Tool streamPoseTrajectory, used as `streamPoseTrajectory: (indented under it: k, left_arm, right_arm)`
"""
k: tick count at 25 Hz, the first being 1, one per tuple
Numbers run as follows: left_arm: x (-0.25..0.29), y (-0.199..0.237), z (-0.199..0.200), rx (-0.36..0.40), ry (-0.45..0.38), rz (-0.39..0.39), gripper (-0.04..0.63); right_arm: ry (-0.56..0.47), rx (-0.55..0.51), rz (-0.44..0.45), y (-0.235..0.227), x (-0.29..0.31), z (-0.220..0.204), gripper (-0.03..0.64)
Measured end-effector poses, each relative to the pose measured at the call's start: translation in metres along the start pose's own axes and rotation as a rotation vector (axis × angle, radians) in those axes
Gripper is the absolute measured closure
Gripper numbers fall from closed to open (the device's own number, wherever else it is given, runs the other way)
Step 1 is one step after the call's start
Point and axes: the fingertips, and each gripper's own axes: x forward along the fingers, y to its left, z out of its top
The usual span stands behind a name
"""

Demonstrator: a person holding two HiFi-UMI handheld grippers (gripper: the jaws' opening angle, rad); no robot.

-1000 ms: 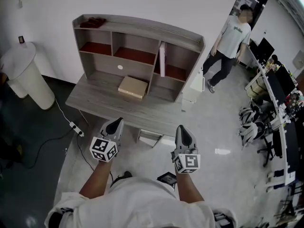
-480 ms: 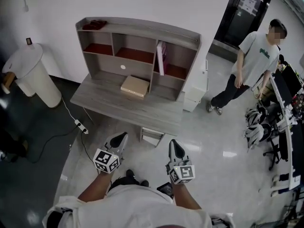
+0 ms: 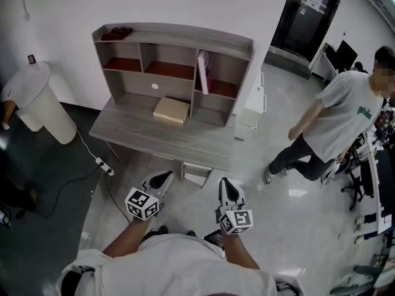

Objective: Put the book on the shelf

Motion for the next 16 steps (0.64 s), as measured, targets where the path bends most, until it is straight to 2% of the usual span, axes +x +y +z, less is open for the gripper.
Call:
streamPoseTrajectory:
  k: [3,5,10,16]
  left_arm:
    - [0.000,0.002,0.014,0.021,-0.018,-0.055,0.580]
    - [-0.003,0.006,0.015,0.021,-0.012,-0.065,0.580]
    - [-0.006,0.024,0.013,0.000,0.005,-0.037,0.580]
    - [0.013,0.040,0.021,0.000,-0.021,-0.010,0.580]
  right_arm:
    - [0.006,-0.007,0.009,0.008,0.012,-0.001,0.601]
    - [0.012,0.003,0.001,0.011,0.018,-0.001,0.601]
    - [0.005,-0.026,0.001,0.015,0.028,0.008,0.601]
    - [-0.007,-0.052,-0.002,-0.008,0.045,0.019,0.601]
